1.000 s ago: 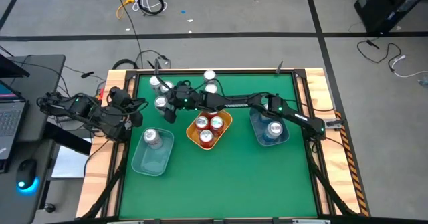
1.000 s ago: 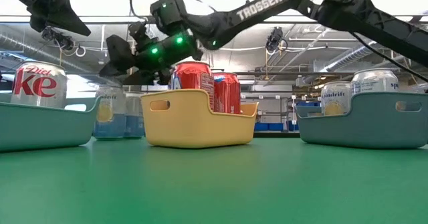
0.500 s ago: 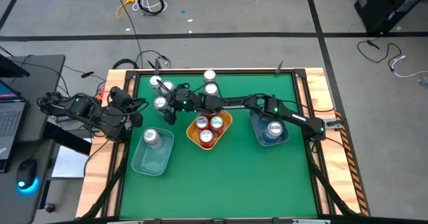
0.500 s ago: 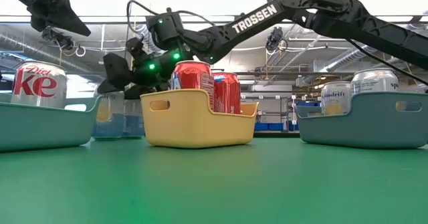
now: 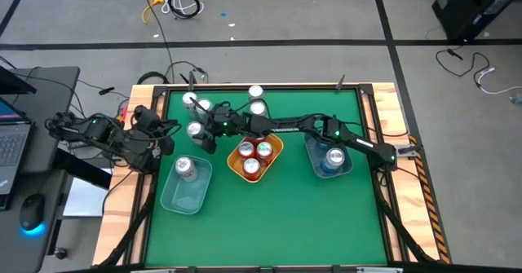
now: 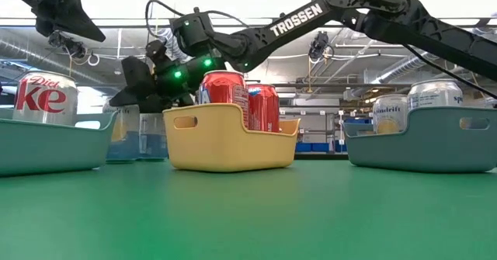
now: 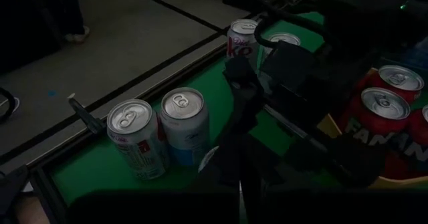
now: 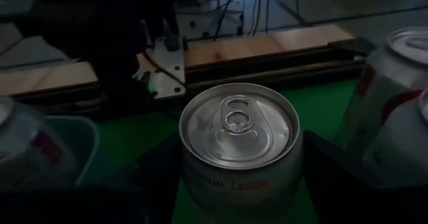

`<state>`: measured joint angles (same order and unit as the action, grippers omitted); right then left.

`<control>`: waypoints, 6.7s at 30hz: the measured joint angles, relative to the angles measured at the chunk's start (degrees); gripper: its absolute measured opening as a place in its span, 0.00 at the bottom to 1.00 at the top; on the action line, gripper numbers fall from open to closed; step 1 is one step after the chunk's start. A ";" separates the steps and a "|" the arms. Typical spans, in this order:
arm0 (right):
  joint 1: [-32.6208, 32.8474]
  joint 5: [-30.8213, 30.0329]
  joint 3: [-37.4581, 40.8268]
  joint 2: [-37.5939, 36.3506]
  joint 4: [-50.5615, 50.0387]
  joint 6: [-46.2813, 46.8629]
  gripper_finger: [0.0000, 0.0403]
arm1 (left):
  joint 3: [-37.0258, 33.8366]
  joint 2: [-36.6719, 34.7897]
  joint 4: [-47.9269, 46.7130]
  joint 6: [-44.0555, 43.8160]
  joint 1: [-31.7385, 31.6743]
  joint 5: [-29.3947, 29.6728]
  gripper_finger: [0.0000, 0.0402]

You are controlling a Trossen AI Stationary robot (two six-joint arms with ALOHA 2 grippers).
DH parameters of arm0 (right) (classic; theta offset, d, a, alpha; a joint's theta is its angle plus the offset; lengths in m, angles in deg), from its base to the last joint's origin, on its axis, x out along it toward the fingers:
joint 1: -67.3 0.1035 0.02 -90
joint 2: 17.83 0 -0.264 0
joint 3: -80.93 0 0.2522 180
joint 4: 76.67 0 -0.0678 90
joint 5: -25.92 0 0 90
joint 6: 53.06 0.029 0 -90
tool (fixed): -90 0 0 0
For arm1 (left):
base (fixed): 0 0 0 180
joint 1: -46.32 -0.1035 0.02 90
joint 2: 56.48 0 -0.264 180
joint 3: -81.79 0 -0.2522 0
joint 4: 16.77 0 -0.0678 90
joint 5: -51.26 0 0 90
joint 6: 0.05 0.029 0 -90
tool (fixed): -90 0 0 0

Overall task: Sort soda cans
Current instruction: Put the bottom blue and white soda can into the blue bin

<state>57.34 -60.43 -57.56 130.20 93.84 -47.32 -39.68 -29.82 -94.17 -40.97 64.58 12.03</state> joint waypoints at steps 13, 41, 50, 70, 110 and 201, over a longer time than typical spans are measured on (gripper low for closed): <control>-2.30 -0.90 0.11 -10.37 -14.75 -3.88 0.63 | 0.00 -0.11 1.60 0.17 -0.02 3.07 0.00; -4.61 -19.79 8.93 -61.41 -64.65 -1.10 0.63 | 0.00 -0.11 5.81 4.74 0.00 3.39 0.00; -0.84 -23.65 35.85 -78.79 -54.35 6.29 0.63 | 0.00 -0.11 6.45 4.73 -0.02 3.17 0.00; 14.67 -35.08 81.98 -94.56 -30.13 23.62 0.63 | 0.00 -0.11 6.95 4.68 0.00 2.43 0.00; 18.84 -42.56 94.01 -95.46 -30.79 36.61 0.67 | 0.00 -0.11 7.02 4.24 0.00 2.12 0.00; 16.51 -11.72 63.87 -53.90 -74.15 9.94 0.03 | 0.00 4.56 7.02 4.46 -0.01 -0.48 0.00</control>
<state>73.85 -72.14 6.31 76.30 19.70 -37.38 -39.68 -25.26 -87.16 -36.52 64.57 11.55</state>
